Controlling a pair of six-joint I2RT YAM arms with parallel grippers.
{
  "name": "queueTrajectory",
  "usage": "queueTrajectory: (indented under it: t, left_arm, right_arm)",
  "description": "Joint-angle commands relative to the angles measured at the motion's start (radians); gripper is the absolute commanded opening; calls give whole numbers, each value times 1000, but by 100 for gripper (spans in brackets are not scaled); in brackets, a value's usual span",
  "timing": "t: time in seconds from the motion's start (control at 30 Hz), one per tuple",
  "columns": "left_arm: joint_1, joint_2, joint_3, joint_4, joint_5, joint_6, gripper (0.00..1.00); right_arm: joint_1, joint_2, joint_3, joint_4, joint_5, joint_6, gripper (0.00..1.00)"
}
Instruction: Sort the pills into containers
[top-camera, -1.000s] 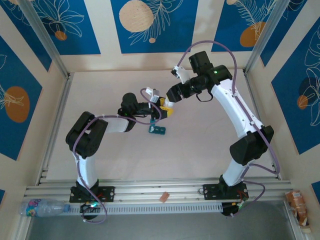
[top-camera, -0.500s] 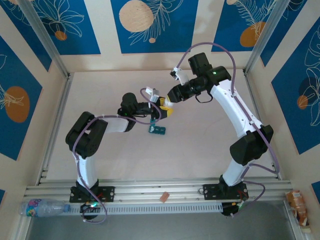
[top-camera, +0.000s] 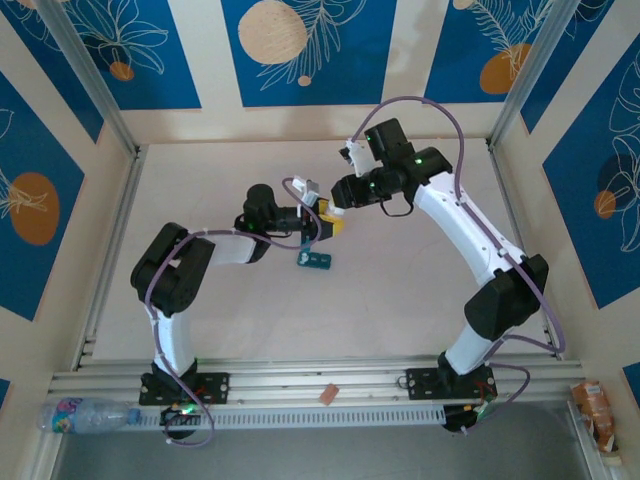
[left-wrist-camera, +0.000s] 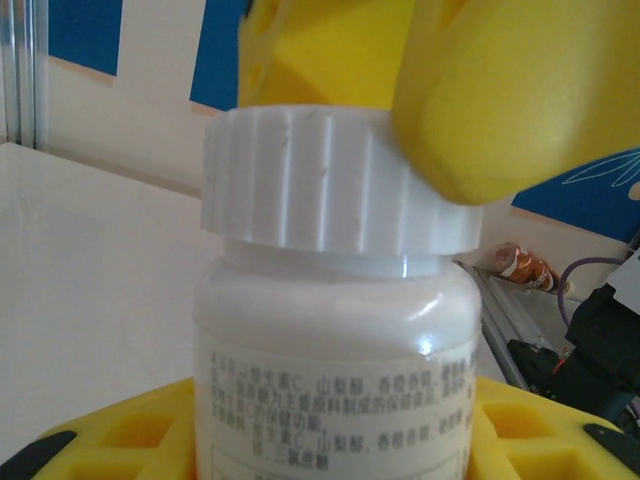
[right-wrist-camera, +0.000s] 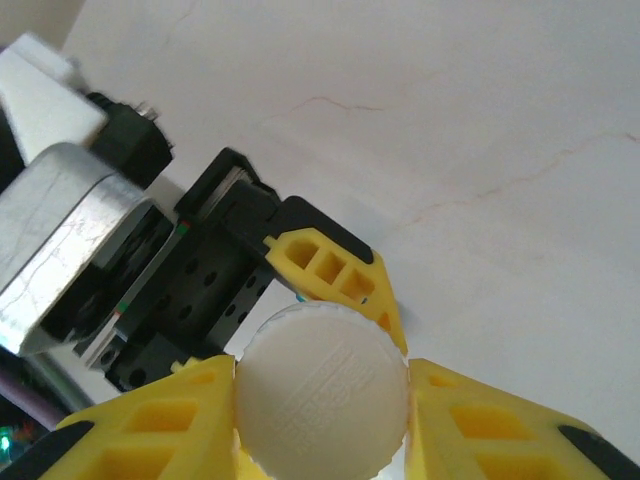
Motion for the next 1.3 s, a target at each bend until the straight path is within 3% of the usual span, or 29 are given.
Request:
queueTrajectory:
  t: [0.0, 0.2, 0.67, 0.97, 1.1, 1.27]
  left_arm:
    - [1, -73, 40, 104, -29, 37, 0]
    - [1, -68, 37, 117, -40, 33, 0]
    - [2, -61, 19, 117, -38, 40, 0]
    - [3, -54, 8, 115, -37, 41, 0]
    - [3, -57, 6, 113, -27, 42, 0]
    - [4, -54, 13, 121, -3, 18, 0]
  right_arm:
    - [56, 5, -64, -87, 109, 211, 38]
    - [84, -44, -174, 30, 81, 375, 39]
    - [43, -27, 6, -70, 81, 286, 48]
    - [-10, -24, 143, -142, 15, 211, 70]
    - [-39, -44, 168, -133, -45, 114, 76]
    - [-52, -51, 167, -131, -129, -188, 76]
